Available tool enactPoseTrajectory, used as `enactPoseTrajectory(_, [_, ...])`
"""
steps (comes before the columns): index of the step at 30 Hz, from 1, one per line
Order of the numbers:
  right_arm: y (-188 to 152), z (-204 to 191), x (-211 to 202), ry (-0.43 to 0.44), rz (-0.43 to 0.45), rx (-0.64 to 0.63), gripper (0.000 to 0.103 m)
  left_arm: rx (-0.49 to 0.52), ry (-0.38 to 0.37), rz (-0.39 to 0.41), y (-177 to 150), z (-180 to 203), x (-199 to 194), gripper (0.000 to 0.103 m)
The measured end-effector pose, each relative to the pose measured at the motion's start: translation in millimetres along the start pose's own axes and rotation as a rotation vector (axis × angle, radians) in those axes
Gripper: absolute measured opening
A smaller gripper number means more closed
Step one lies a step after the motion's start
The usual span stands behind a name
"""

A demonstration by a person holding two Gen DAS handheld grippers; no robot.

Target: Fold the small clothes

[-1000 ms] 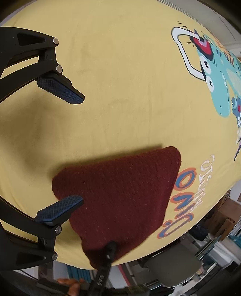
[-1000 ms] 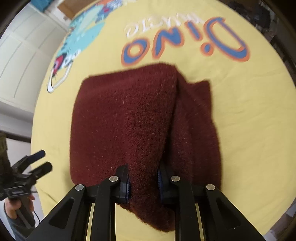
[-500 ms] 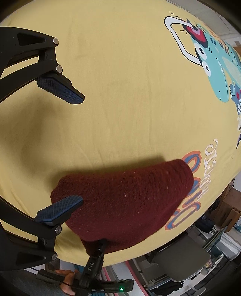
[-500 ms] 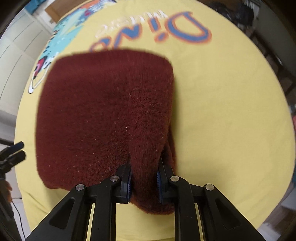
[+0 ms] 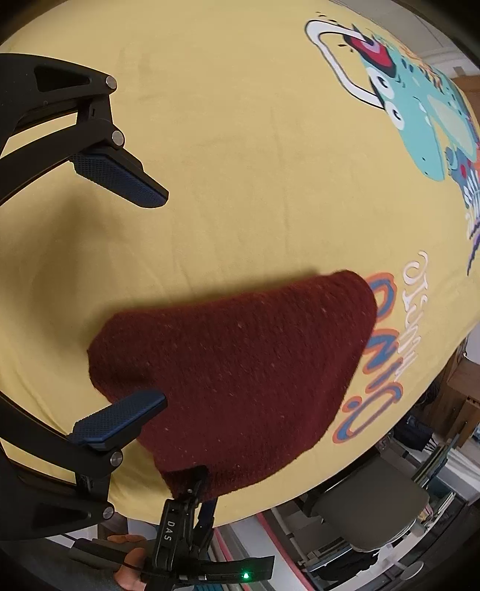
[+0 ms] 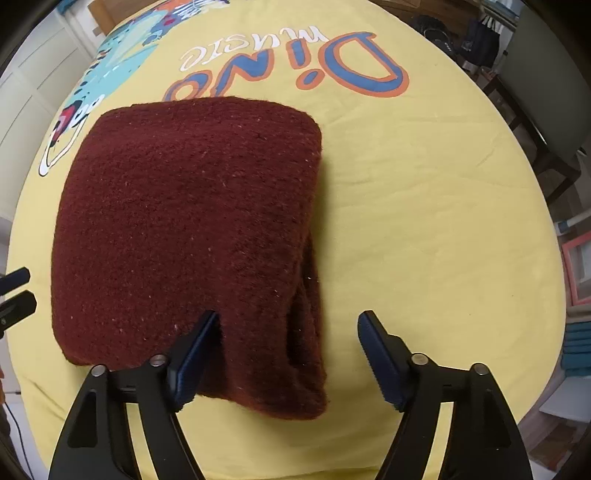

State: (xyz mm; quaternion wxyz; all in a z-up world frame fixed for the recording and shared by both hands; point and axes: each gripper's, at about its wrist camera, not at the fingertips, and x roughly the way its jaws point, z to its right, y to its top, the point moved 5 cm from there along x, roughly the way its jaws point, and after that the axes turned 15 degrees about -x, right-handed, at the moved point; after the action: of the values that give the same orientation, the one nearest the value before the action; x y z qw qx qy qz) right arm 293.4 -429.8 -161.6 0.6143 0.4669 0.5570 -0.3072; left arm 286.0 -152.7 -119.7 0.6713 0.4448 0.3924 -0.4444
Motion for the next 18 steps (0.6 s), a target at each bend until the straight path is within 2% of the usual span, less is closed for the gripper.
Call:
enactPoseTrajectory(9, [19, -3, -25, 0.014, 0.059, -0.004, 0.086, -0.021, -0.068, -0.045, 28, 30, 16, 0.097])
enactPoseTrajectory(13, [37, -8, -24, 0.062, 0.084, -0.003, 0.095, -0.030, -0.031, -0.075, 35, 35, 44, 0.097])
enactPoseTrajectory(14, [40, -11, -19, 0.075, 0.080, -0.007, 0.101, -0.030, -0.017, -0.086, 34, 34, 51, 0.097])
enactPoseTrajectory(18, [42, -20, 16, 0.091, 0.015, -0.053, 0.102, -0.005, 0.013, -0.094, 24, 30, 71, 0.099])
